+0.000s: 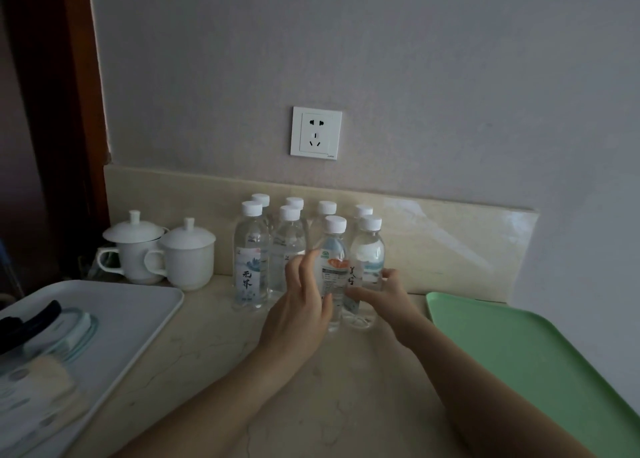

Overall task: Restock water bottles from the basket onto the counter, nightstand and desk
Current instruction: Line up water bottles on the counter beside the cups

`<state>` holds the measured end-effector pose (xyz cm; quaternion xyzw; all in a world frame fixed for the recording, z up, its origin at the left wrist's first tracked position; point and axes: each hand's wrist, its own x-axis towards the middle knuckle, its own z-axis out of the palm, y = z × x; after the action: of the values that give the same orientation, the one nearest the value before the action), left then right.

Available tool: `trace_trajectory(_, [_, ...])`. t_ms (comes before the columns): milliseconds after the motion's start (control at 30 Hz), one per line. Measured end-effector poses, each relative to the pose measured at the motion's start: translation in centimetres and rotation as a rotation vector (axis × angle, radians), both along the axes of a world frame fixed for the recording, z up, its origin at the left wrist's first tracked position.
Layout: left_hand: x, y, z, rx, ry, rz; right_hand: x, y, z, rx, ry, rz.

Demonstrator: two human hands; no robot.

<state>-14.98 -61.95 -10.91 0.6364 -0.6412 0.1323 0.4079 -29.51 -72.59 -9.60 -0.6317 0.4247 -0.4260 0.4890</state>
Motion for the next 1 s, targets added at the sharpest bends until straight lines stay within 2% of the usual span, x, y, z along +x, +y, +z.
trace_trajectory(67, [0.1, 0.2, 0.7, -0.035, -0.113, 0.062, -0.7, -0.3, 0.5, -0.014, 0.048, 0.032])
trace_trajectory(167, [0.8, 0.1, 4.1, -0.233, -0.223, 0.117, -1.5, -0.3, 1.1, -0.033, 0.111, 0.110])
trace_trajectory(200, [1.0, -0.1, 5.8, -0.246, -0.246, 0.124, -1.6, -0.2, 1.2, -0.027, 0.118, 0.122])
trace_trajectory(400, [2.1, -3.7, 14.2, 0.134, -0.398, 0.216, -1.8, -0.4, 1.2, -0.029, 0.131, 0.116])
trace_trajectory(567, [1.9, -5.6, 16.6, 0.396, -0.424, 0.033, -1.9, -0.5, 1.4, -0.063, 0.162, 0.115])
trace_trajectory(667, [2.0, -6.0, 17.2, 0.463, -0.461, -0.087, -2.2, -0.7, 1.4, -0.079, 0.150, 0.103])
trace_trajectory(800, [2.4, -6.3, 17.3, 0.520, -0.453, -0.147, -2.3, -0.9, 1.2, -0.088, 0.127, 0.111])
trace_trajectory(1000, [2.9, -6.5, 17.5, 0.571, -0.359, -0.210, -2.4, -1.2, 1.1, -0.121, 0.130, 0.131])
